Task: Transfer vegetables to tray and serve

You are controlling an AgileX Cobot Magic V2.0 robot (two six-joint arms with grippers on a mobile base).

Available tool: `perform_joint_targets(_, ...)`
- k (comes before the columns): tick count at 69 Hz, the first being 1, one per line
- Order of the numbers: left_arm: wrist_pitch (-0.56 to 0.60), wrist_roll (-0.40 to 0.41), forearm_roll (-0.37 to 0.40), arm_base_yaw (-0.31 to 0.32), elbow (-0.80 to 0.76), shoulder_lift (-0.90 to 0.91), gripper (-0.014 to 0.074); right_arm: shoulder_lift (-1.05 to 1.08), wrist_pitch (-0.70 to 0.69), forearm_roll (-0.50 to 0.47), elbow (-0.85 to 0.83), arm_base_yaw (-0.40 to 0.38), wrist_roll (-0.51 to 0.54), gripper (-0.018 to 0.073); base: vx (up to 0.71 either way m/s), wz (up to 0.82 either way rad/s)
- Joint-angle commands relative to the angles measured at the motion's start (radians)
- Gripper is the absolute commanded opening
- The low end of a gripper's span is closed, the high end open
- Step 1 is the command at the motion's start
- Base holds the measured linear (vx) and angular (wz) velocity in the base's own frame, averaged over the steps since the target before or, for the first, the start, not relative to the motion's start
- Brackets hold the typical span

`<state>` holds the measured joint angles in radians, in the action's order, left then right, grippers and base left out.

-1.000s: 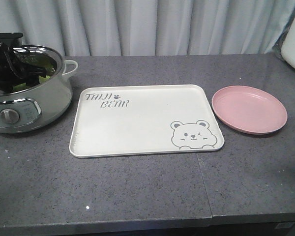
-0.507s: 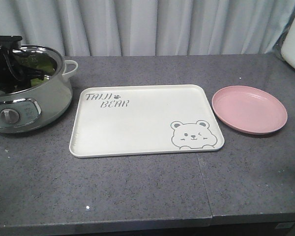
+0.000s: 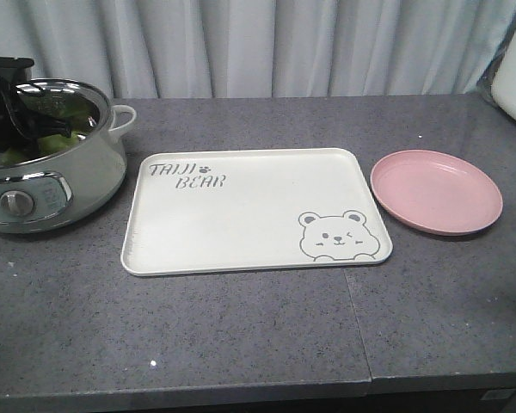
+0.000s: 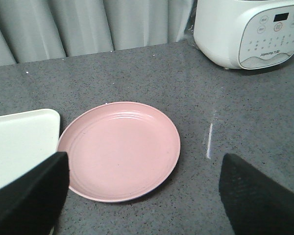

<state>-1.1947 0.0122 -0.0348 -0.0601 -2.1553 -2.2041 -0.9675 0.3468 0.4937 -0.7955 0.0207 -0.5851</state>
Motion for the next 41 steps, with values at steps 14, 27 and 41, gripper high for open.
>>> perform_joint_targets(14, 0.084, 0.01, 0.007, 0.005, -0.023, 0.265, -0.0007, 0.008, -0.056, 0.013, -0.035, 0.0, 0.015, 0.0594, 0.0, 0.0)
perform_joint_targets(27, 0.085, 0.009, 0.047, 0.008, -0.023, 0.403, -0.0007, 0.008, -0.058, 0.011, -0.035, 0.0, 0.015, 0.0594, 0.0, 0.0)
perform_joint_targets(41, 0.085, -0.045, 0.257, 0.008, -0.023, 0.521, -0.0007, 0.008, -0.086, -0.035, -0.035, 0.0, 0.047, 0.0594, 0.0, 0.0)
